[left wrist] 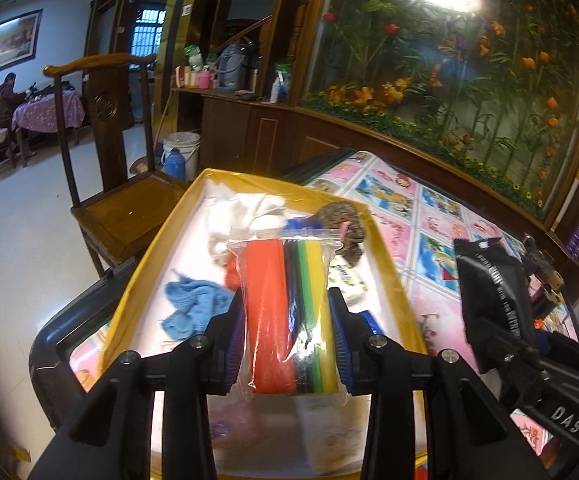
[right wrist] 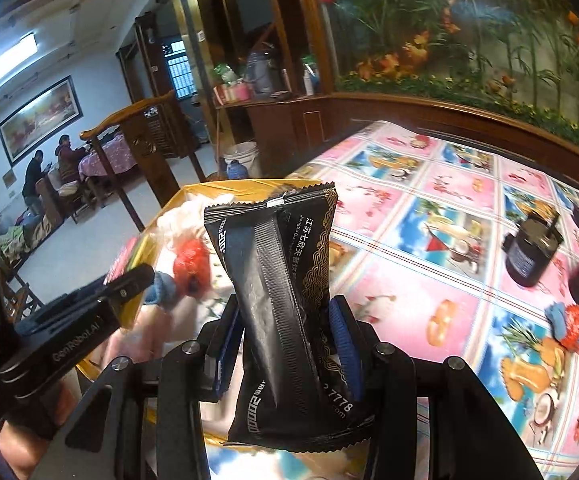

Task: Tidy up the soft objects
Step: 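Lower the sponge pack into the tray with the left tool while the right tool drops the black pouch, then reach the left tool toward the blue cloth with red bag while the right tool reaches the yellow-black-red sponge pack, then grasp the blue cloth with red bag with the left tool while the right tool grasps the yellow sponge pack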

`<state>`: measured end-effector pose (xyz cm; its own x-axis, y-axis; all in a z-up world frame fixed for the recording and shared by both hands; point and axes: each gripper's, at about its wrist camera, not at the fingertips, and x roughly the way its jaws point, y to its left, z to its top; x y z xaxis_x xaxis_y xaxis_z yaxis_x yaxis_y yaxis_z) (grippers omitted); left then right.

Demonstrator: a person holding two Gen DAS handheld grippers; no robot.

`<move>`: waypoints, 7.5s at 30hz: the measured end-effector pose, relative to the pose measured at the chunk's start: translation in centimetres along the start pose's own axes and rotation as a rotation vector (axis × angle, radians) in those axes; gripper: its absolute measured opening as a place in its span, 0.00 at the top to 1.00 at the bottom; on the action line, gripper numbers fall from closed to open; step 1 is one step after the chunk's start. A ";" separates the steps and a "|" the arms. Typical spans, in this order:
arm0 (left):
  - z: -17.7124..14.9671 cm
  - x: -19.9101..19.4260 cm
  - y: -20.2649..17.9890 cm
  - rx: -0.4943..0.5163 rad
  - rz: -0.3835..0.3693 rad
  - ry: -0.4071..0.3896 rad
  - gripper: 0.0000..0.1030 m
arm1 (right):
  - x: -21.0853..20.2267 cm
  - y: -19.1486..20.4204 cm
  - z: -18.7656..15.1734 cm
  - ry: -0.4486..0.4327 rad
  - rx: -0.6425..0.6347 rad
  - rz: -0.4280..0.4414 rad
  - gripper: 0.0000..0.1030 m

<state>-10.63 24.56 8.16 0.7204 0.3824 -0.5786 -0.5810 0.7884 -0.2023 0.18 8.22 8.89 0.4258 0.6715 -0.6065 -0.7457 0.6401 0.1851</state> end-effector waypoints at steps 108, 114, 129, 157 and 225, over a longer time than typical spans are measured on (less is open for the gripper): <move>-10.0 0.8 -16.6 0.431 -0.366 0.256 0.49 | -8.4 -28.0 -9.1 0.230 0.359 -0.503 0.46; -10.0 1.0 -17.5 0.461 -0.388 0.288 0.46 | -9.3 -25.7 -8.1 0.105 0.321 -0.360 0.54; -5.5 8.0 -30.0 0.643 -0.410 0.360 0.25 | -12.9 -28.0 -8.0 -0.032 0.518 -0.264 0.54; -8.7 5.5 -23.0 0.500 -0.345 0.353 0.64 | -6.6 -20.8 -8.3 0.177 0.248 -0.157 0.54; -7.4 2.6 -19.9 0.374 -0.282 0.063 0.62 | -6.2 -16.1 -7.9 0.045 0.169 -0.332 0.53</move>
<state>0.02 6.28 4.80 0.7996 0.1076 -0.5909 -0.1811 0.9812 -0.0665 5.45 -9.22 3.58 0.6045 0.4019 -0.6878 -0.4740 0.8754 0.0950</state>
